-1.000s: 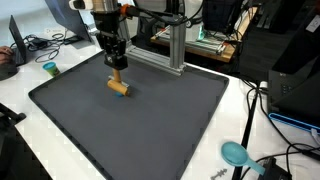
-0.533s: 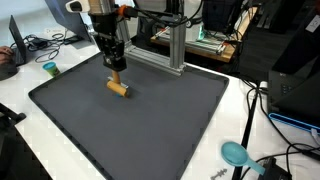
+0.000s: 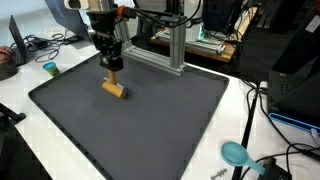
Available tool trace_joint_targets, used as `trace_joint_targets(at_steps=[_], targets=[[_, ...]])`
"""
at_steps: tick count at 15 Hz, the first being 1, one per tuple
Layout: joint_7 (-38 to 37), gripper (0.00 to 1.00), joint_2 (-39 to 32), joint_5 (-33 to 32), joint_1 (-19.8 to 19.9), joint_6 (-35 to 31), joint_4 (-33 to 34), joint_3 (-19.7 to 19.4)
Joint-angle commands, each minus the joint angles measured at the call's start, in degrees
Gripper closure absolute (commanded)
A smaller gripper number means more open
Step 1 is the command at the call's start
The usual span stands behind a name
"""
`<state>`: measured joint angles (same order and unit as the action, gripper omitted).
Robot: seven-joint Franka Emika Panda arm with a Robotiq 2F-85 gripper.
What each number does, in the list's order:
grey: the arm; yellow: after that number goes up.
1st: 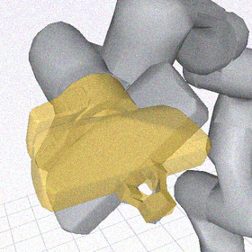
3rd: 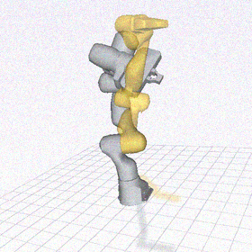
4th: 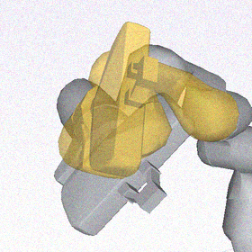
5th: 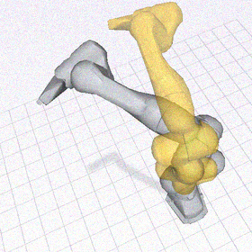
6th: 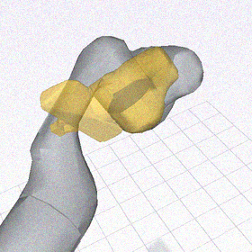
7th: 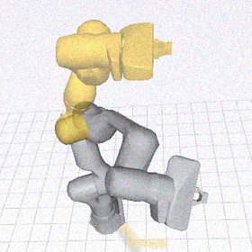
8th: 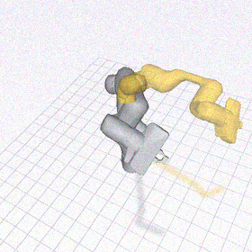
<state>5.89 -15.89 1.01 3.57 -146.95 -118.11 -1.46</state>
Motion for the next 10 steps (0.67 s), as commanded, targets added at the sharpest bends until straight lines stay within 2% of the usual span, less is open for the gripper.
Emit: trace_joint_targets(at_steps=[1,3,5,6,7,8,9,10], targets=[[4.5,0.78,8.5,0.9,1.6,-3.4,-8.3,0.3],[9.7,0.78,11.9,3.5,2.8,-2.4,-11.4,1.1],[16.8,0.78,14.0,9.3,3.4,-1.1,-13.3,1.8],[10.4,0.53,9.5,4.5,1.8,-2.3,-9.6,0.2],[12.9,0.53,10.8,6.2,1.9,-1.8,-10.9,0.3],[14.0,0.78,11.7,6.9,1.9,-1.6,-11.7,0.3],[10.3,0.78,10.6,4.5,1.5,-5.9,-12.0,-0.2],[8.8,0.78,9.9,3.1,1.4,-7.4,-11.9,-0.4]])
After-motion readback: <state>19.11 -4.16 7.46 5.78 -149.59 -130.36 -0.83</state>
